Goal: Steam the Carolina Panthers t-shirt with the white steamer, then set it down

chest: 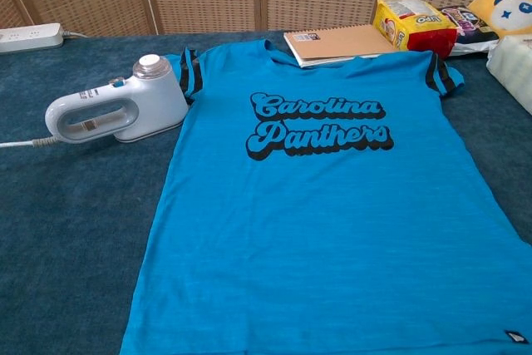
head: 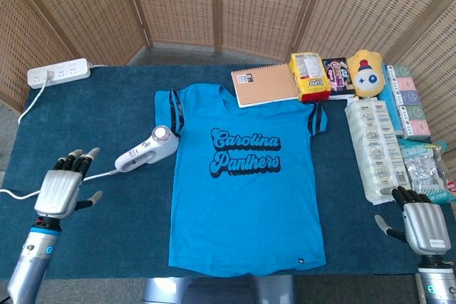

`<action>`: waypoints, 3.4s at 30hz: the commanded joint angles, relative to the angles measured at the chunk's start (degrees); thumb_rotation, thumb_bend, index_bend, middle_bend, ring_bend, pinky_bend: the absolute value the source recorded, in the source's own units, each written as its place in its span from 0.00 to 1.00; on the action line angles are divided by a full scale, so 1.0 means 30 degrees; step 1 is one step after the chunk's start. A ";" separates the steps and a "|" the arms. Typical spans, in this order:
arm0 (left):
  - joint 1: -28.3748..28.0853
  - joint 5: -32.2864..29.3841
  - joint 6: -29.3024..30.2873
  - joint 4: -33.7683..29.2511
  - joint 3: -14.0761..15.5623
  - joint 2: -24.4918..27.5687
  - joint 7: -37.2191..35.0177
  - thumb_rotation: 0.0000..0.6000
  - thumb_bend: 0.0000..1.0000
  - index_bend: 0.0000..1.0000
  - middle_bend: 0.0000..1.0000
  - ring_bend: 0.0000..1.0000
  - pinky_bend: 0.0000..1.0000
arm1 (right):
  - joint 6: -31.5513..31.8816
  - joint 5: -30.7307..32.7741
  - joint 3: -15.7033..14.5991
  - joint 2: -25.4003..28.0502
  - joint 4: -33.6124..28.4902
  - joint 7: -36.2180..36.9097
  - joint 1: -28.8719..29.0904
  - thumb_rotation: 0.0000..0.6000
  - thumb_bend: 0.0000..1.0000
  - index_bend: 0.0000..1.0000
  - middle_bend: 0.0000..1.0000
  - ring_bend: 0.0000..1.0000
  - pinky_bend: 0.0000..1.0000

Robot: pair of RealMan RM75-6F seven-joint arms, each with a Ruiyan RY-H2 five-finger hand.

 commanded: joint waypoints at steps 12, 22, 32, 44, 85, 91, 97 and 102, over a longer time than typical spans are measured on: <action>-0.2785 -0.2630 -0.1748 0.2992 -0.1436 -0.4059 0.1926 0.69 0.22 0.07 0.25 0.15 0.25 | 0.0158 0.0455 0.0021 0.0128 0.0313 0.0286 -0.0440 0.87 0.29 0.34 0.37 0.41 0.41; -0.3659 -0.3420 -0.2109 0.4758 -0.1682 -0.5333 0.1733 0.69 0.22 0.07 0.25 0.15 0.25 | 0.0027 0.0567 0.0102 0.0201 0.0227 0.0150 -0.0436 0.87 0.29 0.34 0.37 0.41 0.41; -0.4680 -0.4311 -0.2510 0.7272 -0.2217 -0.6910 0.0987 0.70 0.22 0.07 0.25 0.15 0.25 | 0.0053 0.0799 0.0167 0.0346 0.0068 0.0079 -0.0594 0.87 0.29 0.34 0.37 0.41 0.41; -0.5658 -0.5374 -0.3362 0.9739 -0.2617 -0.7713 0.0577 0.69 0.22 0.07 0.25 0.15 0.25 | 0.0092 0.0972 0.0223 0.0440 -0.0039 -0.0064 -0.0753 0.87 0.29 0.34 0.37 0.41 0.42; -0.8257 -0.5776 -0.5627 1.6159 -0.2691 -0.9614 -0.1425 0.66 0.34 0.07 0.25 0.17 0.31 | 0.0163 0.1483 0.0422 0.0772 -0.0626 -0.0772 -0.1082 0.87 0.29 0.34 0.37 0.41 0.42; -0.8642 -0.5917 -0.6587 1.7374 -0.2616 -1.0054 -0.1741 0.66 0.34 0.07 0.25 0.17 0.31 | 0.0242 0.1573 0.0469 0.0844 -0.0862 -0.1014 -0.1154 0.87 0.29 0.34 0.37 0.41 0.42; -0.9039 -0.5612 -0.7275 1.8371 -0.2518 -1.0252 -0.2608 0.67 0.35 0.07 0.25 0.17 0.32 | 0.0399 0.1606 0.0503 0.0988 -0.1075 -0.1208 -0.1262 0.87 0.29 0.34 0.37 0.41 0.42; -0.9168 -0.5302 -0.7249 1.8826 -0.2500 -1.0481 -0.3433 0.83 0.40 0.16 0.25 0.23 0.41 | 0.0507 0.1616 0.0518 0.1017 -0.1147 -0.1232 -0.1341 0.86 0.29 0.34 0.37 0.41 0.42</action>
